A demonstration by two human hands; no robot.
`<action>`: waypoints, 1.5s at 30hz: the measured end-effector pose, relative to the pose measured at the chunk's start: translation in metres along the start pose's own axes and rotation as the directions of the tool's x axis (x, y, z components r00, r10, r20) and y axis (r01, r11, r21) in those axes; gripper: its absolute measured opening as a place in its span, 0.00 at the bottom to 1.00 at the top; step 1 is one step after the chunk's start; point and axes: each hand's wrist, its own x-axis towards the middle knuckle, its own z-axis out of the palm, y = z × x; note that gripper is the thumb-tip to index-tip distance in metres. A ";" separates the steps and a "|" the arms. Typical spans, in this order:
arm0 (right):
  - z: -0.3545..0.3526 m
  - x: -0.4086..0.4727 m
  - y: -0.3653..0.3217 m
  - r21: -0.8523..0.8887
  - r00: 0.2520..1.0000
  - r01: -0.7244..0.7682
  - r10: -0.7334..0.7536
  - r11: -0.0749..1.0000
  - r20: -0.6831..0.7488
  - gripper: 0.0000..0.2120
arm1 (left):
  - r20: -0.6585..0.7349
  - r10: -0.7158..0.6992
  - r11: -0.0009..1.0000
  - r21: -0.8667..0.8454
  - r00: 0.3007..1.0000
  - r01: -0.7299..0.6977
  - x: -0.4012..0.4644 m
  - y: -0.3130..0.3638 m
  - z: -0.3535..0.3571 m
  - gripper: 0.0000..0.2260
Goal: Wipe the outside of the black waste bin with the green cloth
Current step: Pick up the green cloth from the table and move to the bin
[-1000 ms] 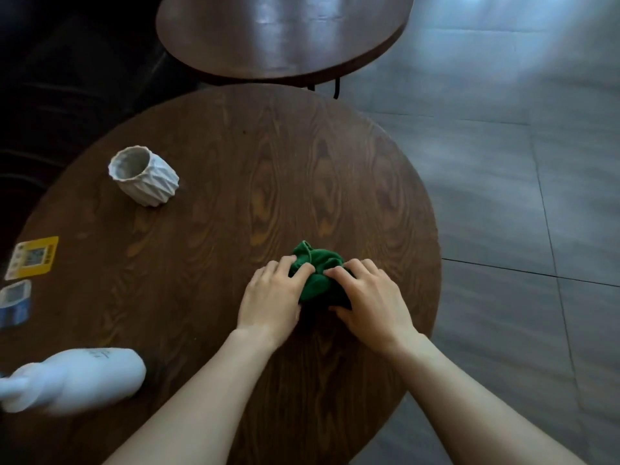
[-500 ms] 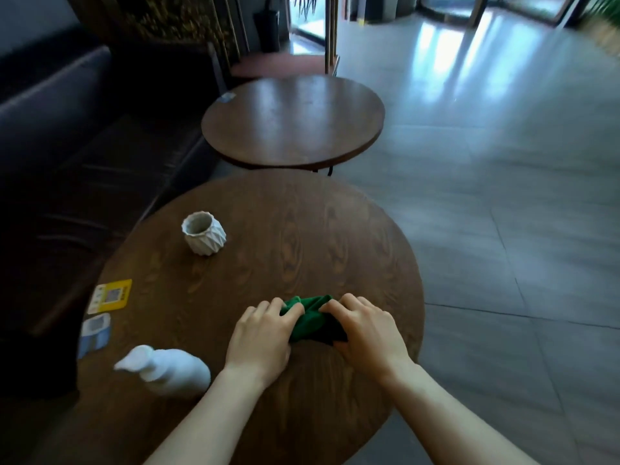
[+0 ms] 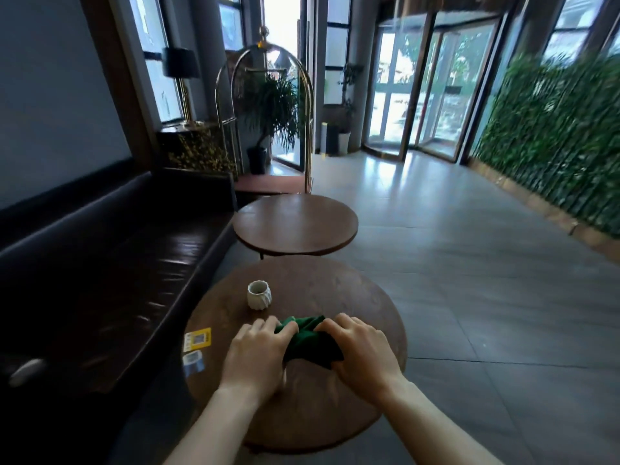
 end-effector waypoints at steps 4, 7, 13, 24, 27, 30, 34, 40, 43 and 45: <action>-0.046 -0.021 -0.062 -0.014 0.999 0.004 -0.004 1.000 -0.053 0.21 | -0.040 0.008 1.000 0.011 0.999 -0.008 -0.047 -0.017 -0.059 0.24; -0.076 -0.034 -0.090 -0.012 0.996 0.017 -0.018 1.000 -0.087 0.20 | -0.090 0.011 1.000 -0.002 0.996 -0.012 -0.070 -0.024 -0.091 0.21; -0.106 -0.054 -0.109 -0.024 0.992 0.022 -0.025 0.999 -0.120 0.19 | -0.167 0.027 1.000 0.000 0.986 -0.027 -0.094 -0.015 -0.119 0.20; -0.096 -0.112 -0.063 0.012 0.994 -0.033 0.034 0.999 -0.104 0.19 | -0.109 0.076 0.997 0.036 0.991 -0.073 -0.111 0.046 -0.099 0.21; -0.076 -0.132 -0.043 0.066 0.996 -0.077 0.080 0.995 -0.046 0.21 | -0.037 0.084 0.996 0.019 0.996 -0.083 -0.119 0.067 -0.072 0.22; -0.040 -0.161 -0.025 0.123 0.990 -0.144 0.142 0.982 0.027 0.22 | 0.055 0.082 0.997 0.004 0.995 -0.082 -0.133 0.085 -0.033 0.21; 0.026 -0.205 -0.006 0.174 0.971 -0.216 0.192 0.961 0.142 0.23 | 0.186 0.091 0.996 -0.020 0.978 -0.089 -0.159 0.101 0.036 0.20; 0.129 -0.269 0.008 0.213 0.912 -0.328 0.251 0.920 0.324 0.24 | 0.385 0.069 0.997 -0.042 0.921 -0.057 -0.207 0.113 0.142 0.25; 0.177 -0.294 0.011 0.235 0.880 -0.379 0.270 0.895 0.391 0.25 | 0.447 0.070 0.997 -0.050 0.892 -0.054 -0.228 0.113 0.191 0.26; 0.211 -0.309 0.012 0.252 0.858 -0.409 0.276 0.877 0.433 0.25 | 0.490 0.066 0.997 -0.054 0.869 -0.046 -0.241 0.111 0.225 0.26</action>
